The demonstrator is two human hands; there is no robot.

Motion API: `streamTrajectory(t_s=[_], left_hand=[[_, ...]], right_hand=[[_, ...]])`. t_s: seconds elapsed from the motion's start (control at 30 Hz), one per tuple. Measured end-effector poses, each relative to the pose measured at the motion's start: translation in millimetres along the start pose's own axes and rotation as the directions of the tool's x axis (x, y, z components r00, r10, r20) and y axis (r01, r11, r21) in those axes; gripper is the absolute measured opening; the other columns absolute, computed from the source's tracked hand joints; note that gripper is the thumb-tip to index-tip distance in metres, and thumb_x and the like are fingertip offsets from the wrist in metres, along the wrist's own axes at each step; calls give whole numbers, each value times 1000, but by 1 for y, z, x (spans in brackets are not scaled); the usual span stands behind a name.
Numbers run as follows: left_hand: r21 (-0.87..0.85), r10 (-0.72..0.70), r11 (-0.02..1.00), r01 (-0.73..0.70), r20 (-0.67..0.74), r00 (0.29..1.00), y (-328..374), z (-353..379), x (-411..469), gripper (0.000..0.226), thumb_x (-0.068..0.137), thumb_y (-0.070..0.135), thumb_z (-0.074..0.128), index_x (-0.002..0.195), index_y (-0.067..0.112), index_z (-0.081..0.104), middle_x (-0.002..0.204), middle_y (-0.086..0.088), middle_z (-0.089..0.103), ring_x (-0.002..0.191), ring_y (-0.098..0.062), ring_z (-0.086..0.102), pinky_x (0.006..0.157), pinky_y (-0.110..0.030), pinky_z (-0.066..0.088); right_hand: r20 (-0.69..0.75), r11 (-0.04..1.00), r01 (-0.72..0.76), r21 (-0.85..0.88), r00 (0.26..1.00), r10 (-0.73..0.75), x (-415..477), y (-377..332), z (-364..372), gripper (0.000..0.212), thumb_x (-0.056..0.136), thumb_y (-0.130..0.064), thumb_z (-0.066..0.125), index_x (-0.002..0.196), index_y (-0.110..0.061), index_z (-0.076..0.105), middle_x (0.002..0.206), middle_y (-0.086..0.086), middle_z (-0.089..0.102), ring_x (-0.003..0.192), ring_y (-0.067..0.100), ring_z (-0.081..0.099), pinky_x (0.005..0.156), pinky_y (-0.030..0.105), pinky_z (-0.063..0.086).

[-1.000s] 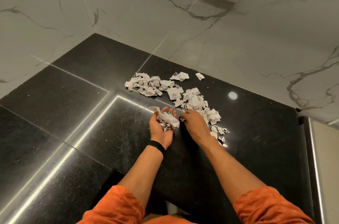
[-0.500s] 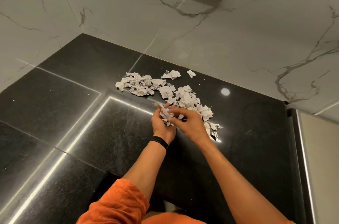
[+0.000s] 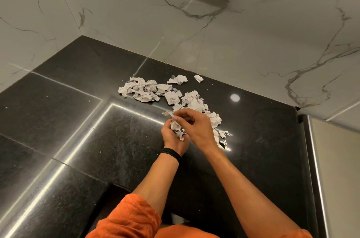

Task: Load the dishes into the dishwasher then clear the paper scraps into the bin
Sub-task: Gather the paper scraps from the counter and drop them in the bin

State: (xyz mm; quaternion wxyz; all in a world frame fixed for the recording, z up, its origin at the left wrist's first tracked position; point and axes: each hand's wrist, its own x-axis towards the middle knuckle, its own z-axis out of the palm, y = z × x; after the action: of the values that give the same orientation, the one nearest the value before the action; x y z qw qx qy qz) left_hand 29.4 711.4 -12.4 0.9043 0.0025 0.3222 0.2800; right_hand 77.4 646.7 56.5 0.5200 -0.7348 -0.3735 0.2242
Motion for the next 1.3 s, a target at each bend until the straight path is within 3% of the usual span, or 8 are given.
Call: streamTrajectory(t_s=[0.23, 0.37, 0.5, 0.63, 0.8, 0.97, 1.2, 1.3], left_hand=[[-58, 26, 998, -25, 8, 1000, 7, 3, 2, 43, 101, 28, 42, 134, 6, 59, 134, -21, 62, 127, -33, 57, 115, -44, 39], [-11, 28, 1000, -28, -20, 999, 10, 1, 5, 46, 102, 29, 42, 135, 3, 59, 131, -22, 63, 122, -33, 60, 111, -43, 44], [16, -21, 1000, 21, -5, 1000, 1, 0, 4, 42, 102, 28, 42, 124, 0, 65, 130, -23, 64, 126, -34, 58, 112, -43, 43], [65, -43, 997, 43, -1, 999, -11, 3, 0, 45, 103, 30, 41, 127, 0, 63, 128, -24, 65, 124, -35, 59, 104, -42, 49], [106, -54, 993, 56, -27, 998, -17, 2, -2, 48, 103, 30, 41, 135, -3, 58, 130, -25, 63, 126, -35, 58, 106, -41, 47], [174, -83, 981, 85, -19, 996, -21, -4, -8, 48, 103, 33, 44, 133, -1, 59, 134, -23, 62, 130, -34, 56, 111, -43, 44], [223, -161, 964, 145, 54, 985, -24, -2, -22, 56, 89, 37, 55, 133, 3, 62, 131, -19, 61, 112, -32, 65, 109, -44, 42], [177, -147, 975, 134, 64, 987, -20, 1, -25, 55, 86, 36, 57, 129, 3, 64, 134, -19, 62, 117, -33, 62, 111, -45, 43]], right_hand=[[-118, 999, -2, 48, 993, 8, 8, 10, -25, 14, 93, -13, 70, 105, -15, 77, 97, -7, 76, 94, 7, 71, 85, 25, 57], [-204, 972, -133, -192, 974, 93, 8, 35, -58, 17, 93, -15, 69, 106, -22, 77, 97, -13, 75, 91, 2, 69, 84, 25, 57], [-25, 791, -223, -569, 967, 254, -10, 57, -75, 29, 89, -25, 72, 118, -28, 72, 114, -9, 72, 103, 11, 66, 91, 32, 53], [153, 680, -49, -732, 960, 233, -33, 67, -68, 36, 85, -34, 75, 120, -27, 69, 121, -5, 63, 113, 16, 56, 94, 33, 47], [96, 734, -65, -676, 980, 175, -48, 73, -64, 20, 95, -20, 65, 113, -22, 73, 113, -4, 68, 108, 16, 62, 92, 33, 50], [-196, 940, -161, -302, 975, 104, -35, 50, -68, 32, 88, -30, 76, 119, -28, 71, 115, -16, 71, 103, -1, 64, 91, 23, 53], [31, 925, -15, -380, 999, 29, -15, 37, -50, 33, 89, -49, 70, 118, -34, 72, 105, -15, 72, 100, 2, 63, 89, 30, 54], [-63, 968, -68, -243, 997, 55, -16, 38, -57, 29, 97, -44, 62, 120, -32, 72, 116, -15, 72, 109, 1, 63, 93, 27, 52]])
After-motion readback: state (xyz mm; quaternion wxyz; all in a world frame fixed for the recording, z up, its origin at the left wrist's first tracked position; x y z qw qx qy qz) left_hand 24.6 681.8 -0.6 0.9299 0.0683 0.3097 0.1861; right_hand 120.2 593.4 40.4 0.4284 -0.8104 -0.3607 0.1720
